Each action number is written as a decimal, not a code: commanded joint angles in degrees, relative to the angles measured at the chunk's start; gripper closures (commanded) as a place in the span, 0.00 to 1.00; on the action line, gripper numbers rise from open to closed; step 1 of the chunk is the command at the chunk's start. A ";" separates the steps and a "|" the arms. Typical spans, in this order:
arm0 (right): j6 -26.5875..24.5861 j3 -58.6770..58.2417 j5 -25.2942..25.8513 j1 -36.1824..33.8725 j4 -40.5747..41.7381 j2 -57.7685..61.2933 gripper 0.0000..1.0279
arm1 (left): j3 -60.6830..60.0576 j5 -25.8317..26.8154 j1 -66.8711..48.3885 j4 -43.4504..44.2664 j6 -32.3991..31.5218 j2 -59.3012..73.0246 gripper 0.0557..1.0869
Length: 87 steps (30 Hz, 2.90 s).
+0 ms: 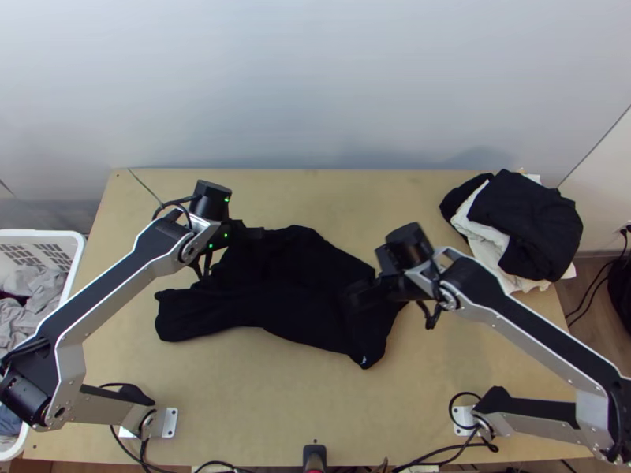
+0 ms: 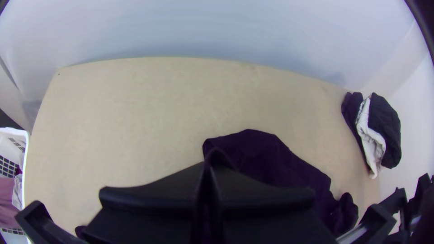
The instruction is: Fold the t-shirt
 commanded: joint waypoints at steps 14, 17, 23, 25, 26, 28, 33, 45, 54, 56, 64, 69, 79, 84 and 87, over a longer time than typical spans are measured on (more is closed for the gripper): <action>-3.16 -5.07 -0.97 4.21 6.66 6.46 0.97 | 2.69 -0.06 0.71 -3.84 0.12 -1.96 0.96; -3.42 -5.34 0.17 2.45 6.66 5.23 0.97 | 2.78 0.03 1.50 -4.10 0.21 -3.11 0.96; -3.42 -2.88 0.88 -2.21 5.79 2.33 0.97 | 2.87 -0.06 2.38 -5.33 0.21 -5.30 0.96; -3.51 -1.47 1.23 -3.88 5.08 1.54 0.97 | 2.87 -0.06 2.73 -5.51 0.21 -6.09 0.96; -3.68 -0.77 1.23 -4.84 4.82 1.01 0.97 | 3.05 -0.06 3.00 -5.60 0.21 -6.53 0.96; -3.86 1.34 1.40 -7.04 3.76 0.05 0.97 | 4.19 -0.06 4.14 -6.21 0.30 -7.24 0.96; -4.21 10.22 2.02 -13.55 -0.10 -2.24 0.97 | 13.77 -0.06 10.82 -9.38 0.39 -7.85 0.96; -9.04 31.84 19.07 -17.06 -6.43 -5.49 0.97 | 38.99 -0.41 22.07 -15.00 1.18 -7.50 0.96; -23.28 36.41 39.37 -11.61 -0.10 -11.91 0.97 | 54.20 -3.84 25.14 -13.86 3.20 -8.03 0.96; -27.85 36.41 43.24 -10.29 3.68 -13.66 0.97 | 54.29 -3.75 24.62 -12.36 5.22 -9.70 0.96; -35.15 35.53 47.81 -9.33 6.40 -18.59 0.97 | 42.86 -3.31 10.20 -22.12 6.19 -17.96 0.96; -29.08 33.33 47.81 -6.16 -4.32 -20.78 0.97 | 24.93 4.78 4.93 -24.67 3.02 -25.17 0.96; -14.67 15.58 37.44 -3.97 -19.18 -26.14 0.97 | -8.82 13.39 7.04 -17.02 2.32 -30.18 0.96; -10.98 9.69 30.85 -8.01 -15.48 -24.21 0.97 | -14.18 13.39 9.32 -5.77 1.79 -24.81 0.96; -10.80 8.02 25.22 -14.42 -12.50 -21.84 0.97 | -11.54 13.39 11.61 -2.08 -0.14 -17.52 0.96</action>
